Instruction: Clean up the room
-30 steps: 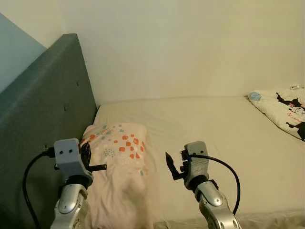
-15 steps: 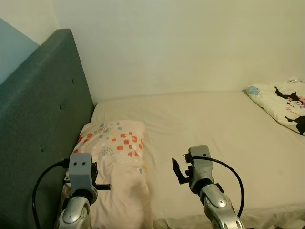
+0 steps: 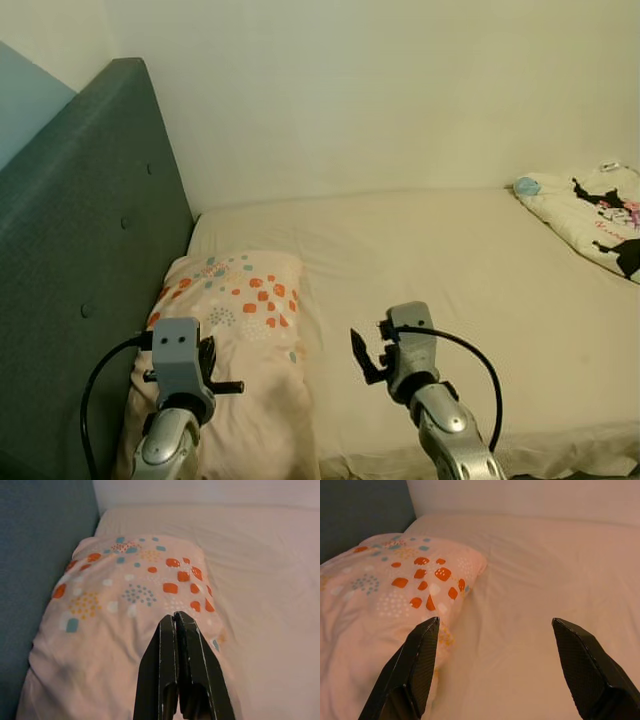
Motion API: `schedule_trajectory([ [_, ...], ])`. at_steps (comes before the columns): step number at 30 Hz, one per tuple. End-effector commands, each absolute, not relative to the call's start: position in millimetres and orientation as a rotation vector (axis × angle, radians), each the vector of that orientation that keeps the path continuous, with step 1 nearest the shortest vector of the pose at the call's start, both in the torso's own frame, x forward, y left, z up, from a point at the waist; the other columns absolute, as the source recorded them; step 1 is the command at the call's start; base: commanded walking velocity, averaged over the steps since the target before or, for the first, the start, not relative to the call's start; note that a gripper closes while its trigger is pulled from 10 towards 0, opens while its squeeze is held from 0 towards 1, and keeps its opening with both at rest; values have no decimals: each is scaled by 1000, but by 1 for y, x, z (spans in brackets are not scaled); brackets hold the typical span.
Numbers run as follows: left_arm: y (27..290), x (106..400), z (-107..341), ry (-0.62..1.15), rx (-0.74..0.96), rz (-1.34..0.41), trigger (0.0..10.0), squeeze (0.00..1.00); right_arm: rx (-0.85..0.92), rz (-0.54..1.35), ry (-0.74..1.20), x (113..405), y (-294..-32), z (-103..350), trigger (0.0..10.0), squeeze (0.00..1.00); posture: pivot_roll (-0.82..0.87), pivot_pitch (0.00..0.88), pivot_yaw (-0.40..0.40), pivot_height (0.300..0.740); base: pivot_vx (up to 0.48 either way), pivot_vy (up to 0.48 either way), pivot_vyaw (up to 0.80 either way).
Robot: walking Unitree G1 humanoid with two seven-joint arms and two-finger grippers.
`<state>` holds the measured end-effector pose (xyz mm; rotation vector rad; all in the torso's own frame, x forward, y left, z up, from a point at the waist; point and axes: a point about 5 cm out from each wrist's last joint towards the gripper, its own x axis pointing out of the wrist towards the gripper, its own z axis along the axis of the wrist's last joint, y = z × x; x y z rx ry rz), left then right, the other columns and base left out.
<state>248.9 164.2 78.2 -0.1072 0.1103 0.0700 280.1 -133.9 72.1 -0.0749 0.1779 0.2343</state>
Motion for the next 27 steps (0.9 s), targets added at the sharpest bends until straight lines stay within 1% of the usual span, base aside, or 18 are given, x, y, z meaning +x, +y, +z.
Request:
schedule_trajectory([
  [1, 167, 248, 77, 120, -105, 66, 10000, 0, -46, 241, 212, 279, -132, 67, 10000, 0, -51, 43, -33, 740, 0, 0, 0],
  [3, 169, 247, 76, 123, -108, 67, 10000, 0, -58, 249, 213, 279, -130, 66, 10000, 0, -54, 36, -26, 740, 0, 0, 0],
  [4, 168, 247, 73, 127, -109, 69, 10000, 0, -61, 251, 215, 279, -130, 64, 10000, 0, -54, 66, -19, 740, 0, 0, 0],
  [5, 168, 247, 71, 136, -104, 76, 10000, 0, -67, 252, 216, 280, -130, 63, 10000, 0, -54, 66, -19, 740, 0, 0, 0],
  [6, 166, 248, 70, 148, -102, 78, 10000, 0, -79, 251, 220, 280, -131, 63, 10000, 0, -39, 72, -40, 740, 0, 0, 0],
  [7, 164, 249, 71, 153, -94, 67, 10000, 0, -65, 247, 219, 280, -132, 64, 10000, 0, -38, 74, -40, 740, 0, 0, 0],
  [8, 164, 249, 71, 153, -94, 67, 10000, 0, -65, 247, 219, 280, -132, 64, 10000, 0, -38, 74, -40, 740, 0, 0, 0],
  [9, 164, 250, 75, 141, -91, 51, 10000, 0, -27, 251, 209, 280, -130, 68, 10000, 0, -47, 74, -28, 740, 0, 0, 0],
  [12, 167, 249, 74, 137, -100, 65, 10000, 0, -52, 275, 201, 279, -128, 67, 10000, 0, -44, 62, -25, 740, 0, 0, 0],
  [15, 168, 251, 75, 131, -96, 63, 10000, 0, -39, 278, 192, 279, -127, 68, 10000, 0, -53, 44, -19, 740, 0, 0, 0],
  [18, 167, 253, 76, 123, -93, 58, 10000, 0, -54, 277, 201, 280, -126, 67, 10000, 0, -52, 61, -15, 740, 0, 0, 0],
  [27, 166, 252, 77, 115, -92, 59, 10000, 0, -45, 274, 183, 280, -127, 71, 10000, 0, -55, 63, -18, 740, 0, 0, -800],
])
